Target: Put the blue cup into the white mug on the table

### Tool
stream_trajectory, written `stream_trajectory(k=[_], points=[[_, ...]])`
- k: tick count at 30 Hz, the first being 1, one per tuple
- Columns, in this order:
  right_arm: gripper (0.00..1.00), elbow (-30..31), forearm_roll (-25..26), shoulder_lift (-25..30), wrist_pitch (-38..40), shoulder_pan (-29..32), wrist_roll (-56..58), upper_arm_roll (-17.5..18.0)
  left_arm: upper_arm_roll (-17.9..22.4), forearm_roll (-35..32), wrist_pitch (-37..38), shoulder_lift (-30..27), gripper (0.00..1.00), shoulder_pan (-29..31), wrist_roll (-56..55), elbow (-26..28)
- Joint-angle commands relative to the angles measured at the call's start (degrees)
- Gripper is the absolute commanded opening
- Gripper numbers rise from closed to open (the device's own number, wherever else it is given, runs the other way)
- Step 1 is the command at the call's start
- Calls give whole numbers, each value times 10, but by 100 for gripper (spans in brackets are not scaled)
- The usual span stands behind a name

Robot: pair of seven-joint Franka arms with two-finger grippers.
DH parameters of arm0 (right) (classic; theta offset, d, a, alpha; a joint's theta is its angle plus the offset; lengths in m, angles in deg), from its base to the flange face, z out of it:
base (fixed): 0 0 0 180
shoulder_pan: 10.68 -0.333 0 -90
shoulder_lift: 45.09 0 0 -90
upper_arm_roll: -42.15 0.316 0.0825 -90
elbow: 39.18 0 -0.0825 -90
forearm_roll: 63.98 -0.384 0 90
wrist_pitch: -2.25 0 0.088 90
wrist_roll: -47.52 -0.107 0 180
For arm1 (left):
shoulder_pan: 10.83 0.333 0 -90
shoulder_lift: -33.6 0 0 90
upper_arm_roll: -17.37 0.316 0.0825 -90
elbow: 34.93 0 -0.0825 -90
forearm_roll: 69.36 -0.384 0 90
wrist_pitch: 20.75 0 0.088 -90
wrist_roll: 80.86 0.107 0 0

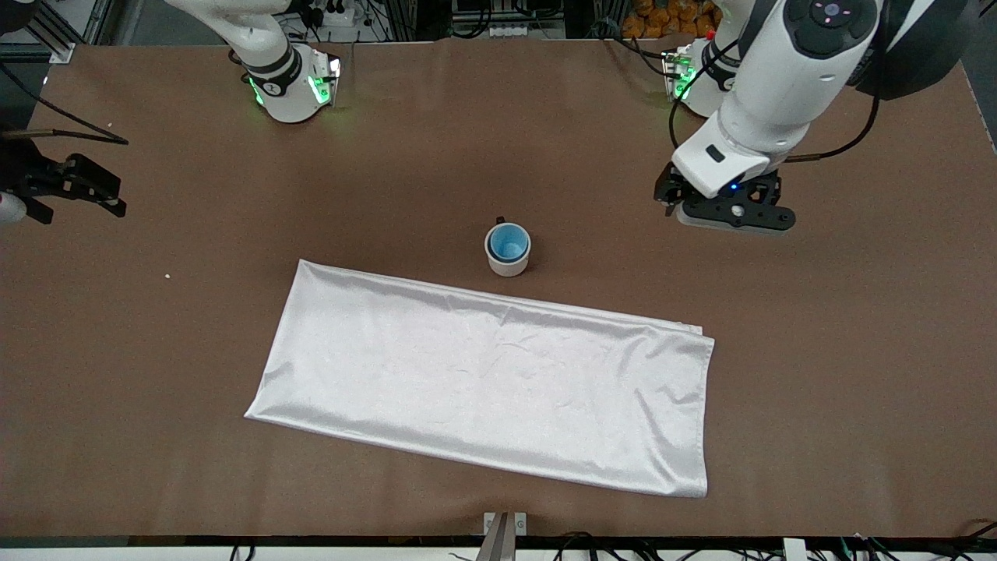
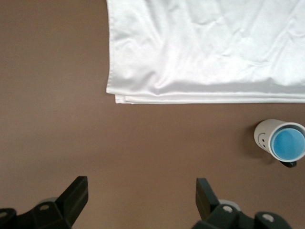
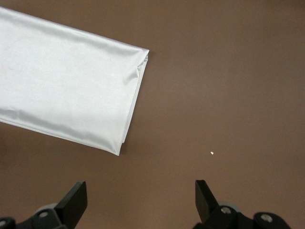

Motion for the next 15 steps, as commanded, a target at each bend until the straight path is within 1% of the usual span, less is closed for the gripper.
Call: stream_trajectory(k=[1, 3, 5, 7, 10, 15], points=[[100, -5, 6, -6, 3, -4, 5, -7, 102, 14, 7, -14, 100, -63, 9, -7], [100, -4, 5, -8, 3, -3, 5, -6, 152, 14, 7, -16, 100, -106, 11, -8], [100, -4, 3, -8, 3, -3, 4, -6, 195, 14, 6, -16, 100, -136, 12, -10], [100, -1, -1, -8, 0, -3, 3, -6, 221, 14, 6, -16, 100, -155, 12, -11], [100, -1, -2, -8, 2, -4, -4, -6, 244, 14, 6, -15, 100, -166, 21, -17], [100, -1, -9, -8, 6, -4, -23, -6, 258, 16, 6, -10, 100, -166, 47, -27]])
